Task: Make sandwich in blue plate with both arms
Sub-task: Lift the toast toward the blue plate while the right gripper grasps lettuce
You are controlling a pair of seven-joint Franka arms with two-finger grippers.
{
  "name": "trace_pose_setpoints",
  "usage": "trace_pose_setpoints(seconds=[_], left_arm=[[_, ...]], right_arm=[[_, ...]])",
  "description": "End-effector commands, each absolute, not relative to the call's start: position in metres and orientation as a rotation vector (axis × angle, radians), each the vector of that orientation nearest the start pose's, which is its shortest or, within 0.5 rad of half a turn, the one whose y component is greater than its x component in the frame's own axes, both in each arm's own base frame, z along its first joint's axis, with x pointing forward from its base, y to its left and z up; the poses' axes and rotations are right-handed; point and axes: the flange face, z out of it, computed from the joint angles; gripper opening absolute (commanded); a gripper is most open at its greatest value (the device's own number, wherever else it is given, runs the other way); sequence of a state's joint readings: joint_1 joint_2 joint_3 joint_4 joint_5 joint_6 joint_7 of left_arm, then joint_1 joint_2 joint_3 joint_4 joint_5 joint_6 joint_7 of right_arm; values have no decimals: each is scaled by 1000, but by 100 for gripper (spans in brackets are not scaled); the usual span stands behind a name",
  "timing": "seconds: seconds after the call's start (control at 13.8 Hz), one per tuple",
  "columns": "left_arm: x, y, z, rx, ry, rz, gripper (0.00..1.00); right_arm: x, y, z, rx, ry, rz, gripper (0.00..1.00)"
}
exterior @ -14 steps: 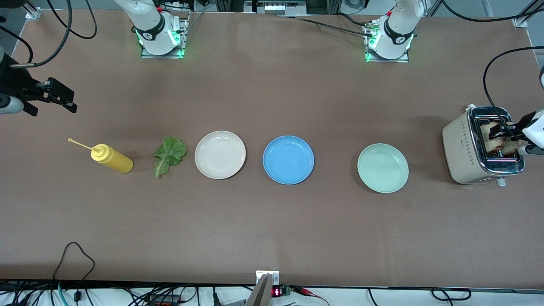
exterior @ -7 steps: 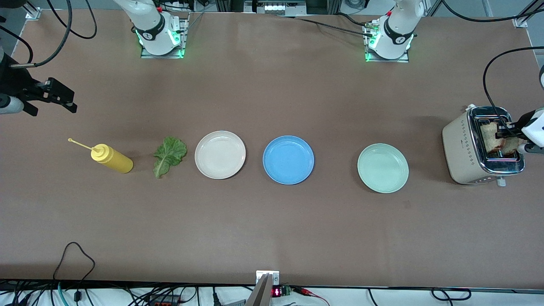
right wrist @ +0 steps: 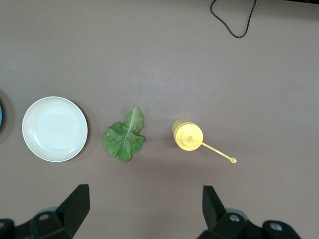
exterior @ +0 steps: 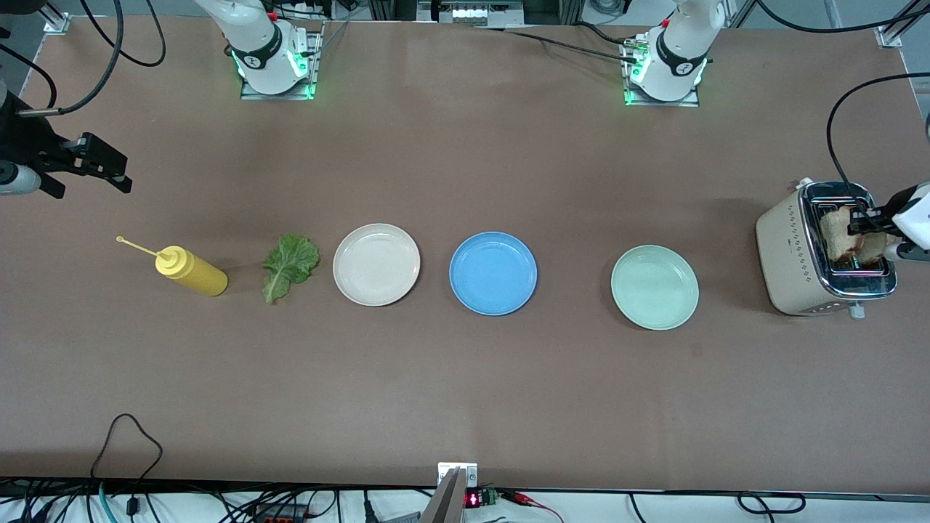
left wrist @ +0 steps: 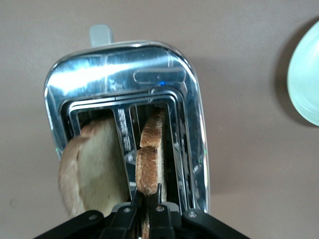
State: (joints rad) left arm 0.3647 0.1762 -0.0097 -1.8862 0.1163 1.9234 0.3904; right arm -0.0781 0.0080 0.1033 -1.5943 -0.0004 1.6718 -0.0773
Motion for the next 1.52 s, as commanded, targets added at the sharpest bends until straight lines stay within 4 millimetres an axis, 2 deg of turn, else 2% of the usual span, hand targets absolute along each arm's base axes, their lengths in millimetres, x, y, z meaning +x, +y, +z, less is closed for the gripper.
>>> trace_pose_setpoints(seconds=[0.0,0.14,0.36,0.58,0.72,0.8,1.09,1.23,1.45], left_arm=[[548,213,452,-3083,148,303,1],[550,208,488,-3086,143,347,1],[559,182,540,-3081,197,345,1],[571,129,552,-3077,326,345,1],[577,98,542,-3078,423,384,1],[577,81,536,-3075,468,436,1],[588,10,500,-3114,614,576,1],[595,-27,482,-3223,562,616,1],[610,-61,451,-3472,451,670,1]], right_arm=[[565,11,621,-3143,-177,-106,100],[565,11,622,-3143,-177,-108,100],[565,11,622,-3143,-179,-108,100],[565,11,622,-3143,-177,-108,100],[567,11,618,-3142,-177,-99,100],[569,13,607,-3141,-174,-75,100],[594,25,545,-3115,-180,-23,100],[606,37,513,-3111,-154,11,100],[624,46,453,-3105,-78,124,100]])
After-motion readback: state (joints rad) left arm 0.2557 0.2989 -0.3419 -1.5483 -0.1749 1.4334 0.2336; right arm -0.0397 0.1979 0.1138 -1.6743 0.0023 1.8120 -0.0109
